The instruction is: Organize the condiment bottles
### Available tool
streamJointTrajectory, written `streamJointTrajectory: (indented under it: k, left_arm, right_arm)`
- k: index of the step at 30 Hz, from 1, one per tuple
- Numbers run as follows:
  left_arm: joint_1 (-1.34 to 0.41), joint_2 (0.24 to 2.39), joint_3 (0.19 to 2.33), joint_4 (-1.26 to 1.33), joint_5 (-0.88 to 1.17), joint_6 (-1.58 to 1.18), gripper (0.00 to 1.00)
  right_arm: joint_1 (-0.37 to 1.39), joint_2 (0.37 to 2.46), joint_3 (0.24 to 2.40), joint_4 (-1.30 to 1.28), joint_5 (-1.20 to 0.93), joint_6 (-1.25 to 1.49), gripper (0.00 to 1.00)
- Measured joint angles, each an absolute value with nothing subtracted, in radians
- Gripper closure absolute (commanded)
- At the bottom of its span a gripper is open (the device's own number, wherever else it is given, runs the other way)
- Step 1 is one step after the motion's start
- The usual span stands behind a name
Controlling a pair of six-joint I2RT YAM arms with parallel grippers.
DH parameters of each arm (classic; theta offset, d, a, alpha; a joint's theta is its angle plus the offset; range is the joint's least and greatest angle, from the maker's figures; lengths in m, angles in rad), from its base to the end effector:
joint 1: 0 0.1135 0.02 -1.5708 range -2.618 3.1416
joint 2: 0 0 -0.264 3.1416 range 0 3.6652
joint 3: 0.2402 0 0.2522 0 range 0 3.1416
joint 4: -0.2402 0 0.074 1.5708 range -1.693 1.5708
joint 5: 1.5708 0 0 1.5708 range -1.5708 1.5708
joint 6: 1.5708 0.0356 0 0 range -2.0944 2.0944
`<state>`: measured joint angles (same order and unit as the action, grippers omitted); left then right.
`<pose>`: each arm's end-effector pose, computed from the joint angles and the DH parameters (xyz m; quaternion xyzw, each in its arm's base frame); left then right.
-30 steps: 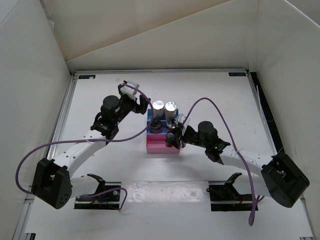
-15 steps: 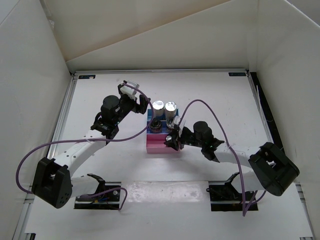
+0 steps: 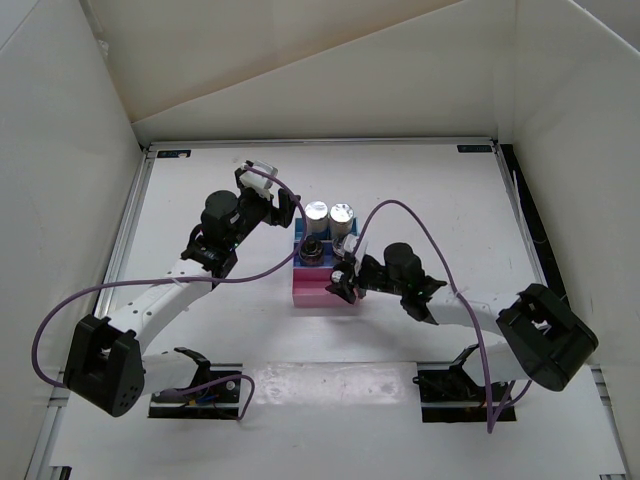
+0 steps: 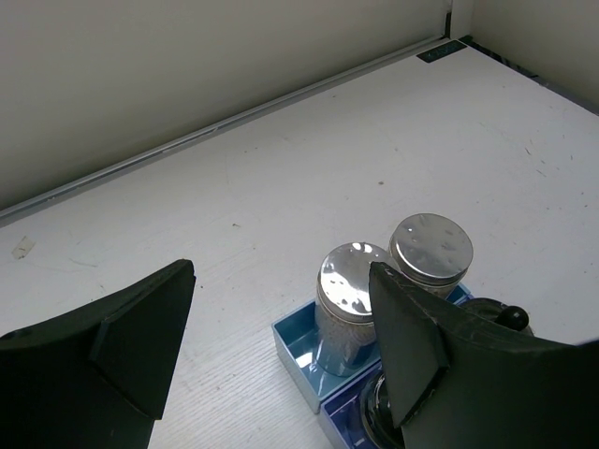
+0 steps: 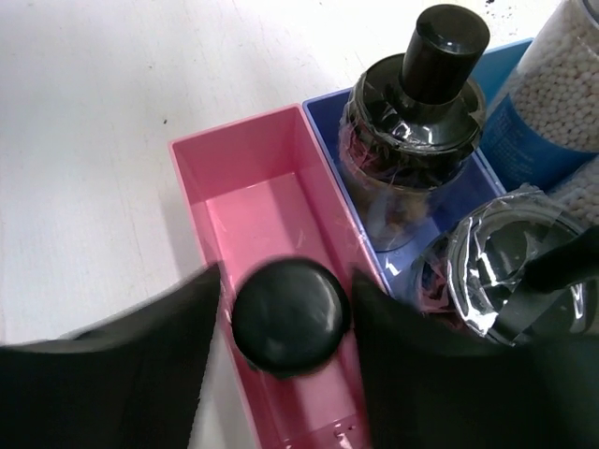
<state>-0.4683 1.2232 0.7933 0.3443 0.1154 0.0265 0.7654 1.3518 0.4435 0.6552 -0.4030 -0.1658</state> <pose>0.2540 -0.1331 0.3048 0.2179 0.7035 -0.1894 0.6494 0.1807 0.1930 0.1882 -0.4573 0.6372 0.3283 0.5263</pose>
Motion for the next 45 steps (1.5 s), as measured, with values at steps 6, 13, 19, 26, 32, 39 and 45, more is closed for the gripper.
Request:
streamJointTrajectory:
  k: [6, 13, 19, 26, 32, 39, 45]
  left_arm:
    - [-0.468, 1.223, 0.793, 0.344, 0.115, 0.027, 0.15]
    - [-0.468, 1.223, 0.793, 0.344, 0.115, 0.027, 0.15]
    - [-0.468, 1.222, 0.793, 0.344, 0.116, 0.025, 0.15]
    - [-0.468, 1.214, 0.793, 0.342, 0.116, 0.025, 0.15]
    - [-0.468, 1.192, 0.791, 0.313, 0.101, 0.029, 0.15]
    - [-0.468, 1.112, 0.777, 0.206, 0.029, 0.044, 0.13]
    - [-0.468, 1.011, 0.780, 0.059, -0.053, 0.045, 0.12]
  right_arm:
    - [0.768, 1.356, 0.456, 0.644, -0.392, -0.191, 0.22]
    - [0.769, 1.354, 0.456, 0.629, -0.378, -0.196, 0.20]
    - [0.789, 1.320, 0.456, 0.629, -0.355, -0.191, 0.20]
    - [0.826, 1.229, 0.485, 0.580, -0.323, -0.202, 0.20]
    - [0.837, 1.069, 0.533, 0.456, -0.261, -0.238, 0.19]
    - [0.755, 0.854, 0.627, 0.223, -0.135, -0.318, 0.18]
    - [0.643, 0.753, 0.599, 0.139, 0.054, -0.325, 0.18]
